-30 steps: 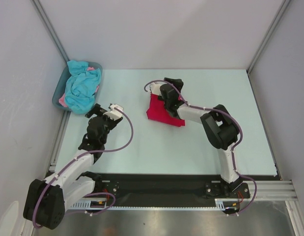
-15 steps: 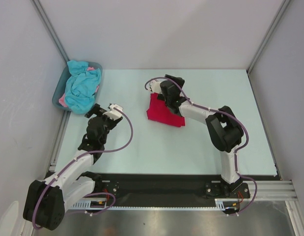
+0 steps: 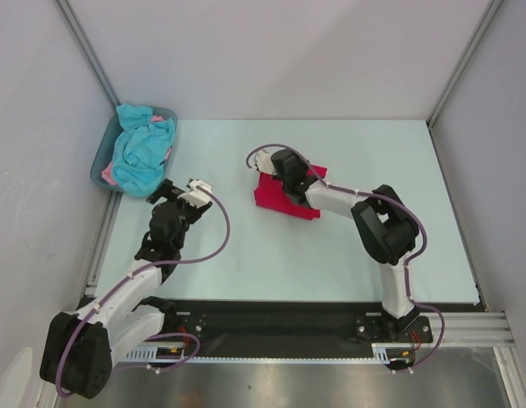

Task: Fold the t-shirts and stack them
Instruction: Fold the tshirt

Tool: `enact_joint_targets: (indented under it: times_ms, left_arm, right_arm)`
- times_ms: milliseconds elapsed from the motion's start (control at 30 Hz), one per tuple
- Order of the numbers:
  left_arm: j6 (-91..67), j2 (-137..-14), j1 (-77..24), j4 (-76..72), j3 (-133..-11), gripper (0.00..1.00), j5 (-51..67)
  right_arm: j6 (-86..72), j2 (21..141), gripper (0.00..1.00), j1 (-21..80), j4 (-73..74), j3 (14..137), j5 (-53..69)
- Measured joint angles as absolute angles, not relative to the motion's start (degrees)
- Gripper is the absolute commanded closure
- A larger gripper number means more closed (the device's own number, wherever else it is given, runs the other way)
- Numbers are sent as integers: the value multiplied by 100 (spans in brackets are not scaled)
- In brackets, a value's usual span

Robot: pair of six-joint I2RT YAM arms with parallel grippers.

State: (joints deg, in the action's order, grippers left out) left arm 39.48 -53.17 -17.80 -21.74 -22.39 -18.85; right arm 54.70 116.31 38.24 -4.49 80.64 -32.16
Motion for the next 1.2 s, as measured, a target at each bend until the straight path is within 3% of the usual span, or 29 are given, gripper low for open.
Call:
enact_joint_targets:
  times_ms: [33,400,667,1200]
  left_arm:
    - [3948,-5317,-1780,-2174,-2239,0,-1885]
    - [3811,-5315,-1391,-2281,-2239,0,-2182]
    - [3669,-5481,-1157,-2519,-2246,0,-2534]
    - [3542,-5474,-1153,-2473,-2285,0,-2532]
  right_arm:
    - [5496,11622,100,3894,-499,8003,-3245]
    - [5677,11666,100,4762,-1201,7087,-3518]
    - [5494,12237,100,4895,-1177,7072,-3518]
    - [5059,12232,100,4906,-760,7273,-3417]
